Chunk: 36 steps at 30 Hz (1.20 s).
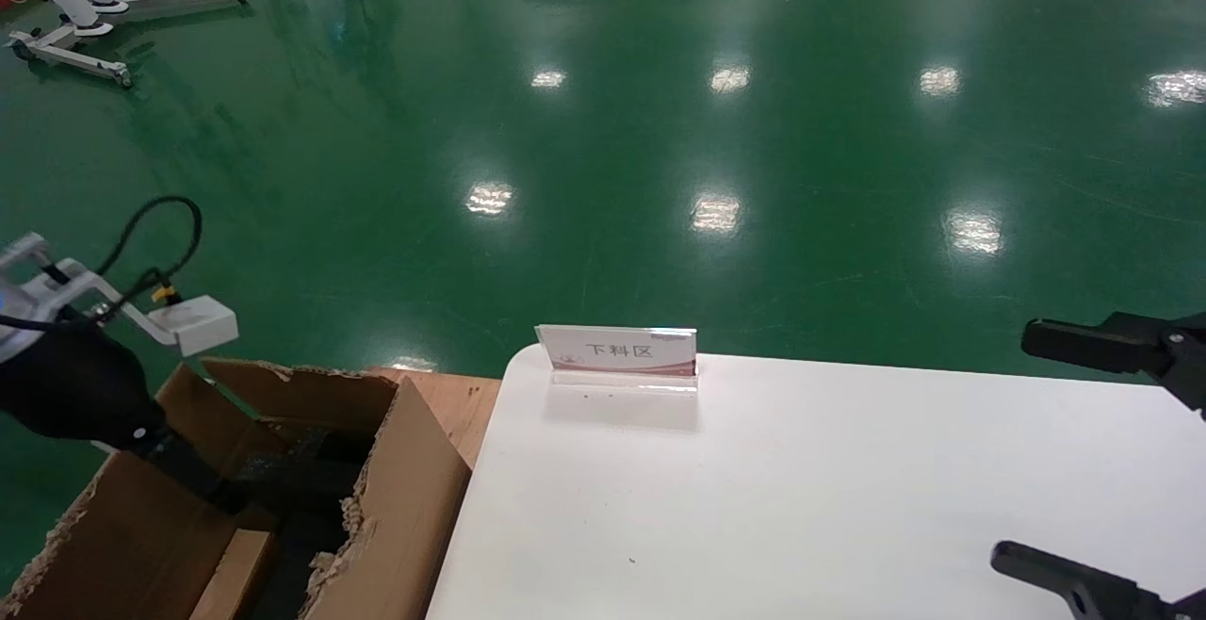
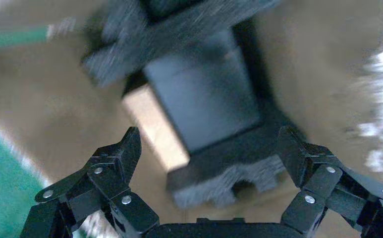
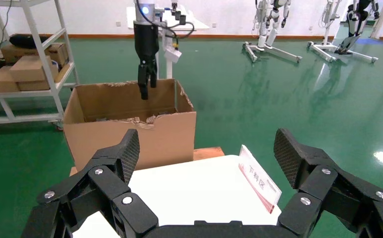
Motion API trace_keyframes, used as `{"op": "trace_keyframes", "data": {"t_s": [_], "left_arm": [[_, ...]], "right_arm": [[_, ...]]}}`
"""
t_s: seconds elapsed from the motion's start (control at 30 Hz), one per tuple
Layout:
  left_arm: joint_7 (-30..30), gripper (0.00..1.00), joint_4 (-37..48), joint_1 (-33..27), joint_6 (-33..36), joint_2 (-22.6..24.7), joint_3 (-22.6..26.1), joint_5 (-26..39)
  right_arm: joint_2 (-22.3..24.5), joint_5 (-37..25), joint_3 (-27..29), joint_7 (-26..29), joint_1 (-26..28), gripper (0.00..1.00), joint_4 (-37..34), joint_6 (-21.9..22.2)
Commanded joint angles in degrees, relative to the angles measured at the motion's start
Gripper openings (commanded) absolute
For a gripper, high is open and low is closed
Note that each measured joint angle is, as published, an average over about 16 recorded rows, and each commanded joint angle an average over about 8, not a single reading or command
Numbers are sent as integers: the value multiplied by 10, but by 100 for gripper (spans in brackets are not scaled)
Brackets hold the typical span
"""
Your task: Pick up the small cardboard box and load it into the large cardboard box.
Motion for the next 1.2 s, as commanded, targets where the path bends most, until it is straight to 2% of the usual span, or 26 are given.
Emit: {"op": "trace_keyframes", "data": {"t_s": [0.03, 0.33, 0.53, 0.87, 1.2], "left_arm": [[38, 100, -10, -20, 4, -21, -14, -10], [196, 100, -55, -57, 31, -111, -76, -61], [272, 100, -79, -67, 46, -153, -103, -82], [277, 100, -86, -46, 45, -147, -135, -83], [279, 100, -101, 10, 43, -132, -210, -85]], "right_arm": [[0, 0, 0, 0, 0, 100, 0, 0], [0, 0, 0, 0, 0, 100, 0, 0], [0, 0, 0, 0, 0, 100, 0, 0], [0, 0, 0, 0, 0, 100, 0, 0], [0, 0, 0, 0, 0, 100, 0, 0]]}}
